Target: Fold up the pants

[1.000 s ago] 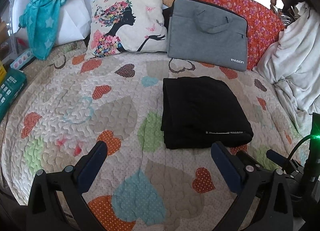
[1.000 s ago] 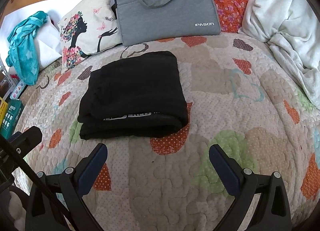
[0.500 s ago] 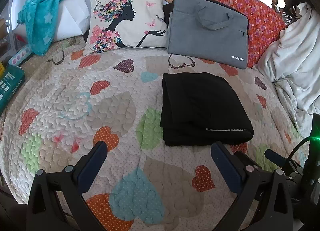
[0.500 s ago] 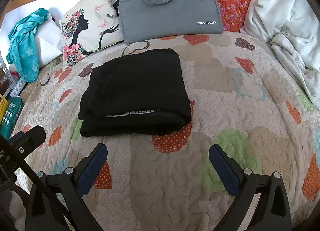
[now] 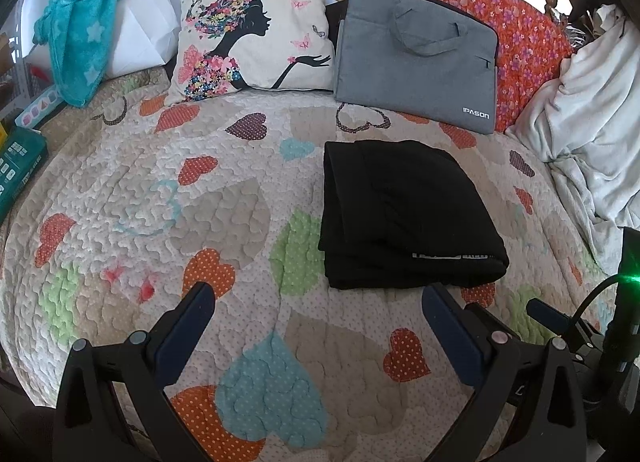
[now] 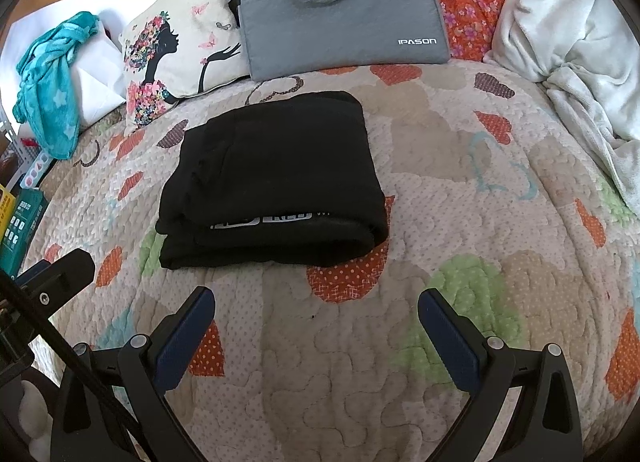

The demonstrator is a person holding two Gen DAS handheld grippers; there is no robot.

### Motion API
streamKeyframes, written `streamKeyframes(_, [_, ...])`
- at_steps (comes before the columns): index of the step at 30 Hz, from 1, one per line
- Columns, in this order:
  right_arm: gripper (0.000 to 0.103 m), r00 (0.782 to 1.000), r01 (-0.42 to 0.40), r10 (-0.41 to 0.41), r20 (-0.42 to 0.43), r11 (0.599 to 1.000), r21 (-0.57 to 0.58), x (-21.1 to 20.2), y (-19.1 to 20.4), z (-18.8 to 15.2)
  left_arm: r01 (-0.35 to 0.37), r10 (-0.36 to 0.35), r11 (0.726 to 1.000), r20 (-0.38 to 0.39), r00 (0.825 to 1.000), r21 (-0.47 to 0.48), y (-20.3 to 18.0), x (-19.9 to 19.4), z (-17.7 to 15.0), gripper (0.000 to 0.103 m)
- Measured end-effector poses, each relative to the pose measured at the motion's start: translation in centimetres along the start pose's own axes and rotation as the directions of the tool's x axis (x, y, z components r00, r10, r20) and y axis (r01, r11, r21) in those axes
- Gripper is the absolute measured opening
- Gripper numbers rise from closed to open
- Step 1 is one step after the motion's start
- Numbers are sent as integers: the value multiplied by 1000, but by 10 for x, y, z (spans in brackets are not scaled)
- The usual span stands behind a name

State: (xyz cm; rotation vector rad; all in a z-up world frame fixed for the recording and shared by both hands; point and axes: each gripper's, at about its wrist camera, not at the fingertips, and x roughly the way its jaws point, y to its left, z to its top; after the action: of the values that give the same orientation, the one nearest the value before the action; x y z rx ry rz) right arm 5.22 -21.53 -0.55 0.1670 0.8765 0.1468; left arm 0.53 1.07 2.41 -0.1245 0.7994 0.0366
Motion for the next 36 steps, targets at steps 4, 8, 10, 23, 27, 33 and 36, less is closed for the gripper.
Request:
streamKeyframes(4, [103,1000,0,0,-5,1000,-2,1,0,0,-1,1,1000,-1,1000,0,0,0,0,103])
streamKeyframes(8, [103,1000,-2,2,-8,1000,-4,2,0,-1,0,0,1000,-1,1000,-1,-1,0,0,103])
streamKeyframes(10, [103,1000,-2,2,-11,1000,-7,2,1,-1,3,-3,1000,-4,1000,-2,0,1,-1,103])
streamKeyframes(23, [103,1000,-7,6,-21,1000,-12,4,3,-2,9,-9,1000,-17,1000,-8,3,4,-3,103])
streamKeyframes(27, [103,1000,-7,6,-21,1000,-10,4,3,-2,14,-14,1000,-24,1000,-10,4,5,-2,103])
streamKeyframes(33, [103,1000,-9,8,-25,1000,-17,6,5,-3,15,-15,1000,-26,1000,-10,5,5,-2,103])
streamKeyframes(36, [103,1000,-9,9,-26,1000,-16,6,5,-3,15,-15,1000,-27,1000,-11,5,5,-2,103])
